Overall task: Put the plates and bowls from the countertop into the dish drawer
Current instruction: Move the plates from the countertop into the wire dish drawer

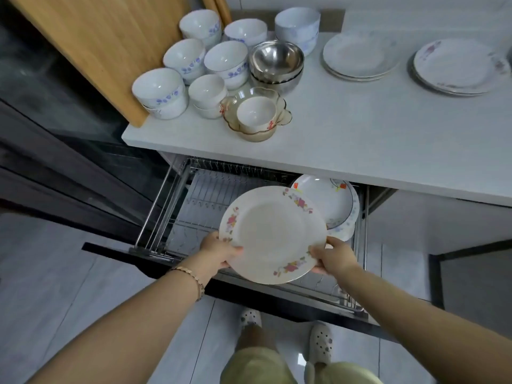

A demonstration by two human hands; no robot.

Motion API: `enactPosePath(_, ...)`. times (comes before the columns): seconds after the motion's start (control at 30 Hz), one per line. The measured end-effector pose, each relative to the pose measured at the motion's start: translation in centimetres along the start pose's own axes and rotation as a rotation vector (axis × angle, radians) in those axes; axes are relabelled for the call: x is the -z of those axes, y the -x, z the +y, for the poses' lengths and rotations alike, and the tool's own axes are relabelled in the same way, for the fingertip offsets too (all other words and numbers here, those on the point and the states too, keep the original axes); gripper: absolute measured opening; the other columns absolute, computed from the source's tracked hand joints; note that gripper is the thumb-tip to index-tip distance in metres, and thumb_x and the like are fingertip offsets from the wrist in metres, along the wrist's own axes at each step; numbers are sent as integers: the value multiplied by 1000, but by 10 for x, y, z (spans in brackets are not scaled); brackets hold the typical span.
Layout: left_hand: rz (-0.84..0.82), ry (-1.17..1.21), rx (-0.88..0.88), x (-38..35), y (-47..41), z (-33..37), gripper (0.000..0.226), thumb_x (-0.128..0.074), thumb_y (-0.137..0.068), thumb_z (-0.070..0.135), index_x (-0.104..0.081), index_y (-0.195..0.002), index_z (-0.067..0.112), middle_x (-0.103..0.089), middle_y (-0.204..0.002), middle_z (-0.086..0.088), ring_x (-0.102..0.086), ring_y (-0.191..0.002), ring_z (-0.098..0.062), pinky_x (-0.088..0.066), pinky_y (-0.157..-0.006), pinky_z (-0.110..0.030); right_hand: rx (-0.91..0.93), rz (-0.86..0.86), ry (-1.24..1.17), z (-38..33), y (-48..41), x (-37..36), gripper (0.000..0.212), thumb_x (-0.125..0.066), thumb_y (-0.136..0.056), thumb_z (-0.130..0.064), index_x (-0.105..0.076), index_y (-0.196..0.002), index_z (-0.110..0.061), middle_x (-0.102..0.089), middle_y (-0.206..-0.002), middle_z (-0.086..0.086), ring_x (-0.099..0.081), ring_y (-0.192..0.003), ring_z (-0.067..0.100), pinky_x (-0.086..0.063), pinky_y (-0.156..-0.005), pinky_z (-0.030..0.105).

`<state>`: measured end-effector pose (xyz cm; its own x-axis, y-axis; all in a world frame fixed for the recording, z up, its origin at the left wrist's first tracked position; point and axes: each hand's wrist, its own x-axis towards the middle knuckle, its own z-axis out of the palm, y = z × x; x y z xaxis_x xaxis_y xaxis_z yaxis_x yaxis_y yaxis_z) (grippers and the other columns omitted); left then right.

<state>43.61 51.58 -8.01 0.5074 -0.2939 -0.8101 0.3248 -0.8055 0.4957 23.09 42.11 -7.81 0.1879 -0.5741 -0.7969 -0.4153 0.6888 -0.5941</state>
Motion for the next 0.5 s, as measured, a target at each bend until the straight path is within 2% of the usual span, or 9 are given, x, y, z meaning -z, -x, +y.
enactPosePath(0.1, 26, -45, -4, 22, -33, 4, 52, -73, -72, -7, -54, -118, 6, -61, -122, -13, -58, -115, -35, -55, -87, -46, -33, 10, 37, -3, -20, -34, 20, -49, -90, 2, -58, -106, -4, -58, -95, 15, -57, -62, 20, -50, -35, 16)
enactPosePath(0.2, 23, -110, 15, 45, -74, 11, 49, -74, -72, -6, -52, -113, 6, -61, -122, -13, -58, -113, -35, -55, -85, -45, -41, 50, 85, -1, -48, -72, 30, -54, -88, 0, -57, -118, 1, -59, -93, 14, -53, -57, 16, -46, -32, 14)
enactPosePath(0.3, 0, -174, 10, 63, -120, 24, 46, -75, -72, -5, -47, -106, 8, -60, -119, -14, -60, -111, -35, -55, -86, -48, -68, 87, 67, -1, -80, -108, 29, -56, -89, -2, -56, -118, 0, -59, -88, 15, -52, -53, 20, -45, -32, 14)
enactPosePath(0.37, -16, -238, -2, 69, -151, 31, 47, -75, -72, -3, -47, -109, 7, -59, -119, -15, -60, -110, -36, -56, -84, -48, -98, 115, 67, 1, -102, -130, 28, -56, -89, -5, -56, -116, 0, -60, -81, 12, -53, -53, 23, -49, -42, 20)
enactPosePath(0.43, -12, -324, -3, 71, -183, 34, 48, -75, -72, -1, -48, -111, 5, -59, -120, -15, -60, -109, -35, -57, -82, -44, -140, 146, 49, 5, -126, -148, 25, -57, -88, -6, -59, -112, 1, -61, -70, 8, -55, -57, 28, -55, -59, 34)
enactPosePath(0.5, -7, -376, -7, 67, -213, 34, 46, -75, -72, 0, -46, -107, 7, -59, -120, -15, -60, -109, -34, -58, -82, -43, -195, 178, 0, 13, -152, -164, 22, -57, -88, -4, -59, -110, -1, -60, -66, 6, -59, -65, 31, -55, -76, 49)
